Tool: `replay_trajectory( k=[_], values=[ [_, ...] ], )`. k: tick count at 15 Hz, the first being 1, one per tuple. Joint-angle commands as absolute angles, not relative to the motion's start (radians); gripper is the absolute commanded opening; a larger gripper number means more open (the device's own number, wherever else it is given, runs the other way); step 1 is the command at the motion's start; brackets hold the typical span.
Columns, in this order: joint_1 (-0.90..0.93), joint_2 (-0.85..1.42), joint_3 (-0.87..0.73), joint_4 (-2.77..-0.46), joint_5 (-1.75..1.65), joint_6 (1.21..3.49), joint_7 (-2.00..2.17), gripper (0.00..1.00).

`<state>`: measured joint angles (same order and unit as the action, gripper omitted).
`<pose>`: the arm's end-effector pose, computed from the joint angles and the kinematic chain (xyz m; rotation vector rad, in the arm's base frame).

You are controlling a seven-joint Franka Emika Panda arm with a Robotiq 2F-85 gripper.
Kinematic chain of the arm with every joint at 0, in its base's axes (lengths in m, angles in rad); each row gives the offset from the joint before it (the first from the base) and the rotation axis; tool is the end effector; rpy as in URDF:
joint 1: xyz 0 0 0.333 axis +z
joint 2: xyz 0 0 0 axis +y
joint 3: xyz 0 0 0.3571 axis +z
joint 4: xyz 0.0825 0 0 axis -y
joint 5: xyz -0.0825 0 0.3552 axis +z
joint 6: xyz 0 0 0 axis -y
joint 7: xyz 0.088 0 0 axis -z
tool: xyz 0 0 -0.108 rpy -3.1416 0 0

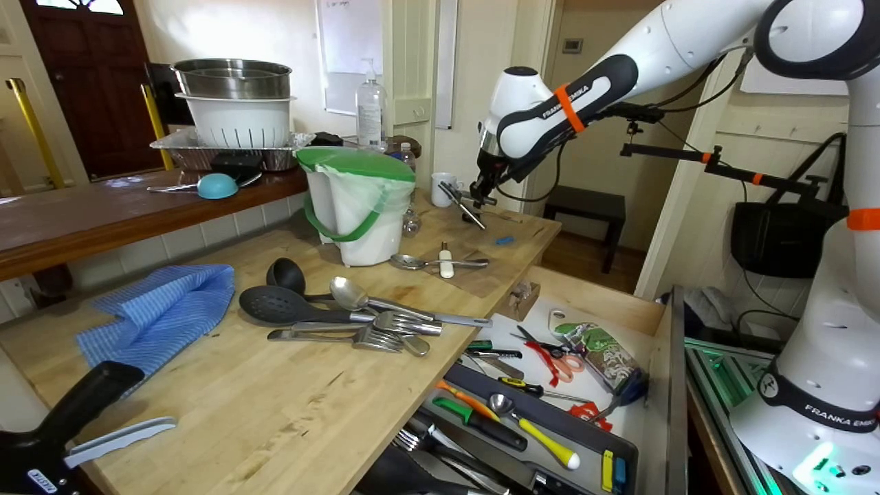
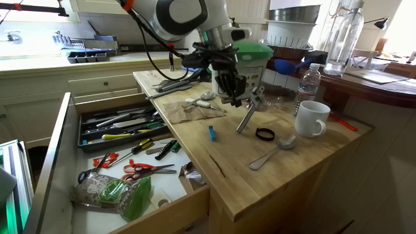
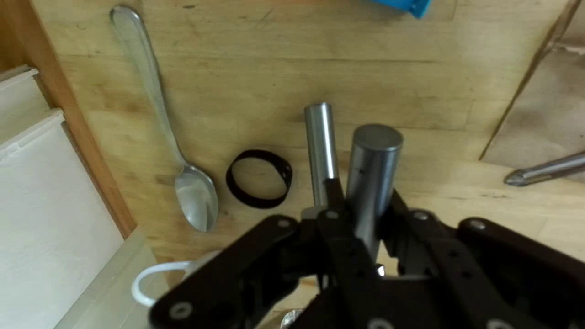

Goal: Put the can opener in the drawer

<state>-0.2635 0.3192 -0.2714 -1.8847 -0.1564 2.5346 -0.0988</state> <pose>0.5623 -0.3114 0.4354 2.8002 -0.4161 0.3740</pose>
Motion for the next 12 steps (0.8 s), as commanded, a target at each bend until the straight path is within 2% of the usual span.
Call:
replay_trajectory(
  k=[1,5,12],
  values=[
    [-0.272,0.161,-0.261,-1.936,-0.118,2.414,-0.106,0.06],
    [-0.266,0.003,-0.269,-1.979,-0.1,2.276,-0.076,0.06],
    [-0.26,-0.271,-0.228,-2.098,-0.156,1.907,0.155,0.06]
  ],
)
